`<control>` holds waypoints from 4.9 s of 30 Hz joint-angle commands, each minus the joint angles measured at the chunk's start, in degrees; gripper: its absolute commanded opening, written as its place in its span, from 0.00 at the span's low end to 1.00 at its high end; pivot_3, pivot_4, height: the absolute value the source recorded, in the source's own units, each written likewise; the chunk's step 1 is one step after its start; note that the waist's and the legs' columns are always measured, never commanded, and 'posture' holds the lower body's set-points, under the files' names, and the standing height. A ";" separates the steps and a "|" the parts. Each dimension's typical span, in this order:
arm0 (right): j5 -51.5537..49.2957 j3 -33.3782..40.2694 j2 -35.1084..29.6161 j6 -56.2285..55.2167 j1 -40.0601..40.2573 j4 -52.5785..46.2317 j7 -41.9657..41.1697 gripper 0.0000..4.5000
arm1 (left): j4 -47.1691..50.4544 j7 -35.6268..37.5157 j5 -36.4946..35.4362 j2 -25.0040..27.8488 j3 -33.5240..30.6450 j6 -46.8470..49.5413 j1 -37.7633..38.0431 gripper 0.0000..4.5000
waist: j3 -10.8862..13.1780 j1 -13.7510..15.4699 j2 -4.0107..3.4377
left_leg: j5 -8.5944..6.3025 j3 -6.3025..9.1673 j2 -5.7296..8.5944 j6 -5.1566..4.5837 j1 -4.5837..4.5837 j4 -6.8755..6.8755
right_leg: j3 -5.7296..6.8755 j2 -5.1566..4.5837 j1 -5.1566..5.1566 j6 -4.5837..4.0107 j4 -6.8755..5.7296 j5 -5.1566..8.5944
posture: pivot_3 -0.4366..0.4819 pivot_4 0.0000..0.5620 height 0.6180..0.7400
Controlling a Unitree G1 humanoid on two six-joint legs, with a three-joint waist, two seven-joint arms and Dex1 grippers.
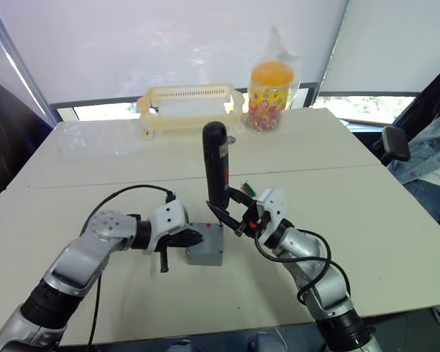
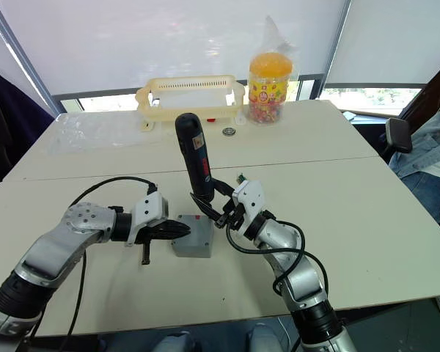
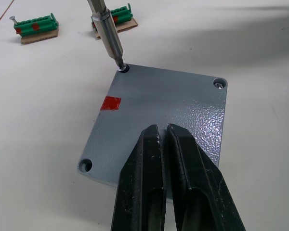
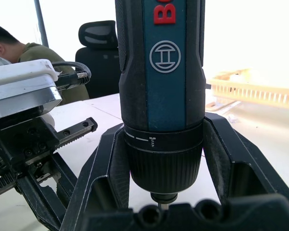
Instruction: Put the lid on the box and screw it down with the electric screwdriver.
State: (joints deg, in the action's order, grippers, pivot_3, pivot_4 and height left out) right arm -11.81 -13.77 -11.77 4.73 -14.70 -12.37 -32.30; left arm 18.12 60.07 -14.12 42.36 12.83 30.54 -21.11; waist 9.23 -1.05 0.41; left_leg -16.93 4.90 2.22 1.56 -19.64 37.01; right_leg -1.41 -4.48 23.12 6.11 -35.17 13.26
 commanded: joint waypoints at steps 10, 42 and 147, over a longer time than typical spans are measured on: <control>2.04 -1.53 0.28 1.60 3.73 4.30 0.98 0.39 | 0.12 0.22 1.25 1.03 1.82 0.82 0.06 0.06 | 0.02 0.02 0.03 | 0.00 0.02 0.00 0.01 -0.09 -0.01 | 0.01 -0.02 0.08 0.00 0.04 0.01 | 0.48 0.27 1.00; 4.67 -2.33 -2.57 -0.70 5.67 8.72 0.75 0.39 | 0.31 -0.31 1.25 1.09 1.65 0.88 1.66 0.06 | -0.02 0.06 0.07 | -0.04 0.21 -0.04 0.05 -0.12 -0.10 | -0.01 -0.22 0.12 0.00 0.31 0.05 | 0.48 0.27 1.00; -27.58 9.86 -33.13 42.48 -2.91 -19.45 1.62 0.99 | 11.72 -25.51 -21.31 -6.03 -22.72 14.32 17.61 0.06 | 1.74 1.26 0.11 | 0.00 -0.18 0.21 -0.05 -2.90 1.07 | 0.07 -0.28 2.32 0.47 -0.14 -0.83 | 0.48 0.27 1.00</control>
State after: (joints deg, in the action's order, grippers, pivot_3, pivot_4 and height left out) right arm -43.16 -3.45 -45.66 51.38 -17.68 -29.74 -31.62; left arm 26.75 35.17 -35.91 36.33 -9.38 46.37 -4.30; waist 10.97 0.22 0.51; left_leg -16.92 4.65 2.46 1.52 -22.48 38.16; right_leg -1.40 -4.78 25.30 6.61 -35.17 12.31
